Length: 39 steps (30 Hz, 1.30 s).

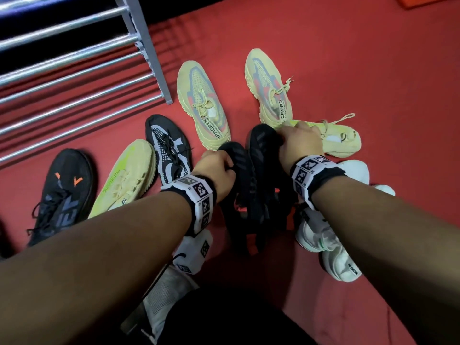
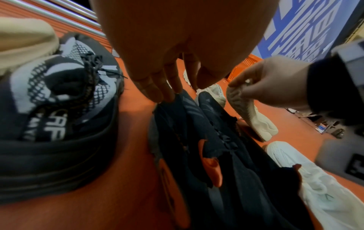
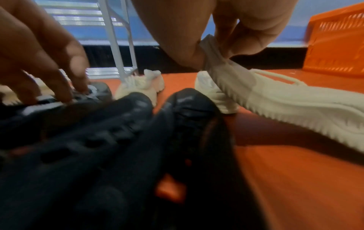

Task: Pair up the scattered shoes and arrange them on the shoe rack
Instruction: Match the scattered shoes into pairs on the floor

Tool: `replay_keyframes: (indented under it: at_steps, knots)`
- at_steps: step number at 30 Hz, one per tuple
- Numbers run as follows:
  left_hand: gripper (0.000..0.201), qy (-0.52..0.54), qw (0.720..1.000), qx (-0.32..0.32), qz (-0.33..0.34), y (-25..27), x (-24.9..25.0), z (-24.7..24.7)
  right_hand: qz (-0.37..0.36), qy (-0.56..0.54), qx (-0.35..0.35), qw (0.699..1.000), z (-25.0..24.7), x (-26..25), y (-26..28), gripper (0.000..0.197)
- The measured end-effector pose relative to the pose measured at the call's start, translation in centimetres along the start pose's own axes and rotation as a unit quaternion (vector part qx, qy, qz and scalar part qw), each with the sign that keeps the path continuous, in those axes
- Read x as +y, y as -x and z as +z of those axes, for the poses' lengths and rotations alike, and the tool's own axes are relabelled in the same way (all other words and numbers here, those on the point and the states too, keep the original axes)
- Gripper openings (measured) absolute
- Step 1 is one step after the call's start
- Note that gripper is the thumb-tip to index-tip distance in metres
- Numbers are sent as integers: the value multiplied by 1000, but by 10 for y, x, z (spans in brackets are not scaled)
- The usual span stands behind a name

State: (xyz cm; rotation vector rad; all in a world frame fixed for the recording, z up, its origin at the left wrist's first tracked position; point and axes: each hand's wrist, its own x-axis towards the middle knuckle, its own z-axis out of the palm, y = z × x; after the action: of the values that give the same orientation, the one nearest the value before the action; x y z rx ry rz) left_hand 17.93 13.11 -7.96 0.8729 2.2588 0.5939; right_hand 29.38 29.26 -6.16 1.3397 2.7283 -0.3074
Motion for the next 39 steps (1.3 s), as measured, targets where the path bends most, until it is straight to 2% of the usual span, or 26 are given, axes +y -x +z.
replay_keyframes:
  at_steps: [3, 5, 7, 12, 15, 16, 18, 21, 24, 26, 29, 32, 34, 39]
  knots:
    - [17, 11, 1000, 12, -2, 4, -5, -3, -56, -105, 13, 993, -4, -36, 7, 46]
    - [20, 29, 999, 26, -10, 5, -10, -6, -91, -168, 2, 982, -7, -58, 13, 54]
    - [25, 54, 997, 44, -17, 8, -12, -11, -91, -217, -14, 972, -10, -76, 18, 55]
    - [31, 99, 989, 95, -58, 20, -21, -31, -68, -337, 4, 939, -14, -105, 28, 30]
    - [25, 93, 987, 116, -68, 23, -30, -42, -104, -370, -10, 923, -11, -124, 34, 23]
    - [23, 85, 987, 113, -76, 23, -34, -44, -118, -356, -9, 927, -9, -126, 34, 24]
    - [22, 70, 988, 107, -92, 26, -44, -51, -126, -271, -7, 954, -5, -121, 28, 34]
    - [24, 30, 991, 105, -82, 30, -58, -61, -76, -78, -60, 992, 5, -103, 19, 65]
    - [27, -67, 985, 121, -102, 33, -71, -69, -55, 68, -153, 984, 20, -100, 20, 95]
    - [38, -114, 973, 136, -146, 37, -79, -74, -75, 133, -168, 974, 28, -104, 20, 104]
    - [45, -127, 960, 109, -226, 42, -90, -80, -92, 176, -136, 971, 29, -107, 15, 100]
    - [52, -92, 949, 50, -296, 43, -102, -82, -111, 188, -85, 972, 29, -106, 11, 73]
    - [56, -85, 949, 19, -302, 42, -110, -81, -109, 193, -66, 973, 28, -105, 10, 61]
    - [62, -107, 945, 10, -310, 41, -115, -80, -83, 179, -103, 975, 25, -109, 10, 66]
